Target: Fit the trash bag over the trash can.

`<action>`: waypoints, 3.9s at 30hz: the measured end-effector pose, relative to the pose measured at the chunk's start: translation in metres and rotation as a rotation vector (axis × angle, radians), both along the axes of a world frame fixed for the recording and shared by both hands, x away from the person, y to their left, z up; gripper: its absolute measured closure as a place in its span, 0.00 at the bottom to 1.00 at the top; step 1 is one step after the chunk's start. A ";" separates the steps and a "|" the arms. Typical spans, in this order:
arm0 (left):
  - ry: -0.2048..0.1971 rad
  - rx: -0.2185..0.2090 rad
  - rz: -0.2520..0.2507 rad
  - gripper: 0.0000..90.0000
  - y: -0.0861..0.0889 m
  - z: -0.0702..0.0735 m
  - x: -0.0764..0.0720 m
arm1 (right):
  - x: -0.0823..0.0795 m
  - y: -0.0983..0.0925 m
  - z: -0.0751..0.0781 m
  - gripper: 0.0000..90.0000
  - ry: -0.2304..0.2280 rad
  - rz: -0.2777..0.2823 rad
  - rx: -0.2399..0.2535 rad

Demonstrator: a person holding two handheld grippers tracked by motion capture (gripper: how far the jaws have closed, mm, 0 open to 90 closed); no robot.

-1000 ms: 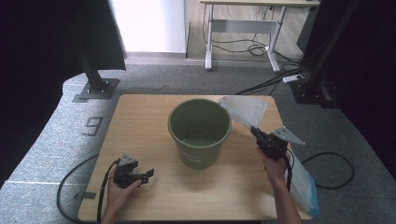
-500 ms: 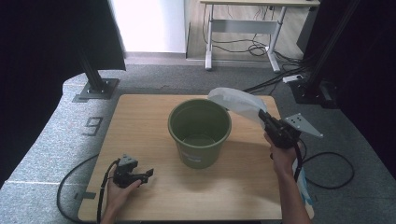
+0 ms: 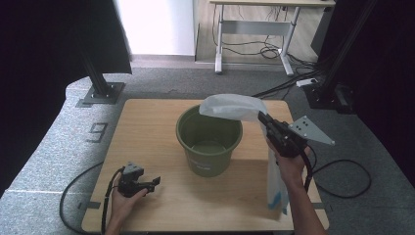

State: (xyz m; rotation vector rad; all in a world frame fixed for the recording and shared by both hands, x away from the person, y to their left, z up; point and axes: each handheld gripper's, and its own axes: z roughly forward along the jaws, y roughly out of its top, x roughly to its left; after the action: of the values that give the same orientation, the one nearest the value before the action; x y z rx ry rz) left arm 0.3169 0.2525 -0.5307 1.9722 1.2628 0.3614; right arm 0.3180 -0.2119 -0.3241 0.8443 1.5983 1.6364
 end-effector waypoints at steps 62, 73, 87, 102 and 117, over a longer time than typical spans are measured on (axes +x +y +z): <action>0.026 0.013 -0.022 0.20 -0.006 -0.005 0.001 | -0.045 0.007 -0.113 0.24 0.234 -0.054 -0.143; 0.026 0.013 -0.022 0.20 -0.007 -0.005 0.000 | -0.042 0.020 -0.147 0.21 0.313 -0.107 -0.143; -0.007 -0.054 0.009 0.21 -0.005 0.003 -0.002 | -0.036 0.001 -0.159 0.90 0.247 -0.179 -0.185; -0.126 -0.108 0.006 0.21 -0.007 0.057 -0.013 | -0.014 -0.005 -0.078 0.96 0.120 -0.175 -0.201; -0.356 0.005 0.037 0.20 -0.071 0.152 -0.021 | -0.002 0.011 -0.058 0.94 0.130 -0.130 -0.236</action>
State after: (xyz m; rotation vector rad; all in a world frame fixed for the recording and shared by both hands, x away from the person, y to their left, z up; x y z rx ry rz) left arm 0.2959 0.1812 -0.3786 1.7914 1.0692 0.7009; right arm 0.3155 -0.2011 -0.3821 0.9233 1.7460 1.2955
